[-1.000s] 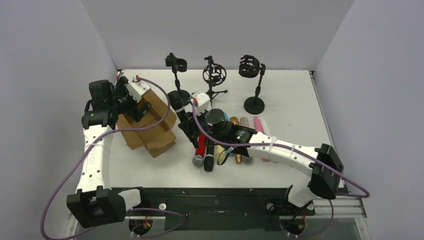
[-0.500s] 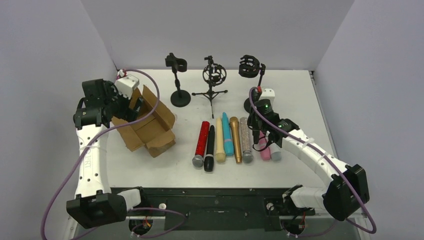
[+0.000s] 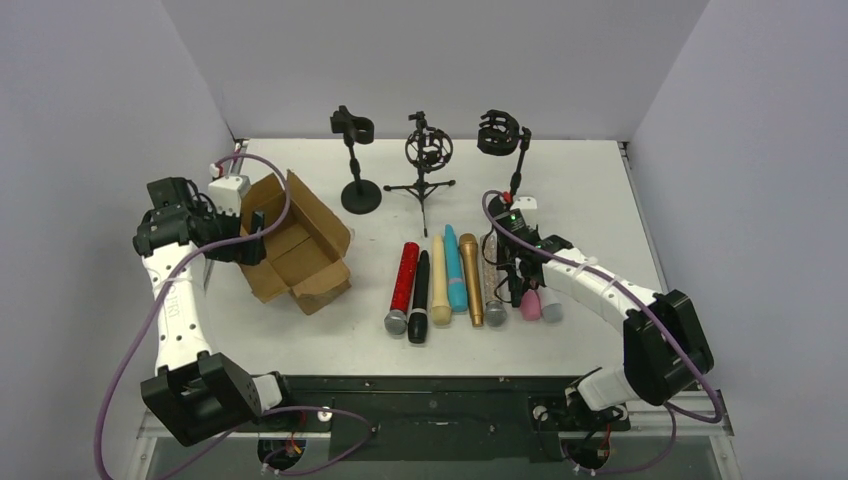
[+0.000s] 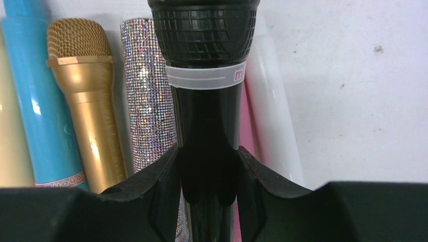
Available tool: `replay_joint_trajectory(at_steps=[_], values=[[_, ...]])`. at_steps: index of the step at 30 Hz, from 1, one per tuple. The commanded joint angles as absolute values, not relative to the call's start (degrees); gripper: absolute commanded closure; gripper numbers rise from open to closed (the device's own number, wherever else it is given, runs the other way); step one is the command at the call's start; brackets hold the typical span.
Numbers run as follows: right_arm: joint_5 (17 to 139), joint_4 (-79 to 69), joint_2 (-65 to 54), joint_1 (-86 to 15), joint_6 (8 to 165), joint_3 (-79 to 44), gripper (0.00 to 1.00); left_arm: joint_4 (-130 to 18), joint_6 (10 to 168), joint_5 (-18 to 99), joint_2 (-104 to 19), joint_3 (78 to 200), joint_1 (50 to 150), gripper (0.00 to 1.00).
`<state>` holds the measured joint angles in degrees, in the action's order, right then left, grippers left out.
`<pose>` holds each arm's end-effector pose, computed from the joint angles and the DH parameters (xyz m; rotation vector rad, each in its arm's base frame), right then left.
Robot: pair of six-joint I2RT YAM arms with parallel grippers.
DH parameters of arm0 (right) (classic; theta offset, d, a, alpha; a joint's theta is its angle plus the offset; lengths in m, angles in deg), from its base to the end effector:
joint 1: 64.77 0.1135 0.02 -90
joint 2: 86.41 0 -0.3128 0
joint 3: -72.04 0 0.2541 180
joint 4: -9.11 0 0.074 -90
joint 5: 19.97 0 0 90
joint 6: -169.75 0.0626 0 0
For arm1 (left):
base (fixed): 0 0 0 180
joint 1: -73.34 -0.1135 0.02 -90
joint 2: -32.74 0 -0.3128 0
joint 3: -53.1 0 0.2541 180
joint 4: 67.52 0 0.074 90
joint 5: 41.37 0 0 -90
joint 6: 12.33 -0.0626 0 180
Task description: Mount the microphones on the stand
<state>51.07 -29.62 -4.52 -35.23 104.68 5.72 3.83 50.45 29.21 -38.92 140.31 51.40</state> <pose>0.2696 0.1294 0.2468 0.0330 2.4463 -0.0027 0.2315 0.0708 0.3685 0.2430 2.4547 -0.0681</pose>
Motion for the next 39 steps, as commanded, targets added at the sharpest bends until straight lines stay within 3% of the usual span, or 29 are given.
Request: replay_joint_trajectory(at_steps=[1, 13, 15, 17, 20, 22, 24, 28, 29, 31, 34, 36, 37, 39], values=[[52.8, -27.0, -3.5, -35.8, 105.8, 6.8, 0.98, 2.9, 51.7, 26.0, -39.0, 137.3, 51.0, 0.14], [56.5, -25.8, 0.2, -35.6, 107.6, 7.5, 0.83, -0.8, 52.9, 27.9, -39.0, 132.1, 51.1, 0.13], [56.9, -25.9, 0.6, -35.6, 107.6, 7.3, 0.8, -2.7, 53.1, 28.3, -38.9, 130.9, 51.1, 0.19], [57.6, -25.8, 1.0, -35.6, 107.6, 7.4, 0.77, -5.1, 53.6, 28.6, -38.2, 129.8, 51.0, 0.33], [58.3, -25.6, 1.3, -35.6, 107.9, 7.6, 0.75, -8.5, 55.2, 29.8, -37.6, 130.0, 51.2, 0.63], [58.9, -25.5, 1.6, -35.5, 108.0, 7.6, 0.74, -9.4, 55.7, 30.2, -37.9, 131.0, 51.3, 0.78], [59.3, -25.3, 1.9, -35.4, 108.3, 7.5, 0.73, -10.3, 55.4, 31.3, -38.6, 132.3, 51.3, 0.87], [59.0, -25.2, 2.6, -34.6, 108.9, 7.2, 0.68, -8.6, 54.2, 32.4, -41.6, 135.8, 51.0, 0.91], [59.0, -25.2, 2.5, -34.5, 109.0, 7.2, 0.67, -6.7, 54.2, 31.1, -42.3, 136.5, 50.8, 0.9], [58.7, -25.2, 2.2, -34.2, 109.2, 7.3, 0.65, -3.1, 54.5, 28.7, -42.7, 138.1, 50.8, 0.66], [58.3, -25.2, 1.7, -33.9, 109.2, 7.3, 0.63, -0.9, 55.8, 26.8, -41.4, 138.7, 50.2, 0.51], [58.3, -25.4, 1.4, -33.8, 109.2, 7.1, 0.6, -0.3, 57.5, 26.3, -40.1, 138.4, 49.2, 0.32], [58.2, -25.4, 1.0, -33.7, 109.2, 7.1, 0.59, 0.4, 58.1, 25.3, -38.9, 138.3, 48.8, 0.15], [57.8, -25.5, 0.6, -33.5, 109.2, 7.1, 0.56, 1.2, 58.6, 24.2, -37.1, 137.3, 47.3, 0.01]])
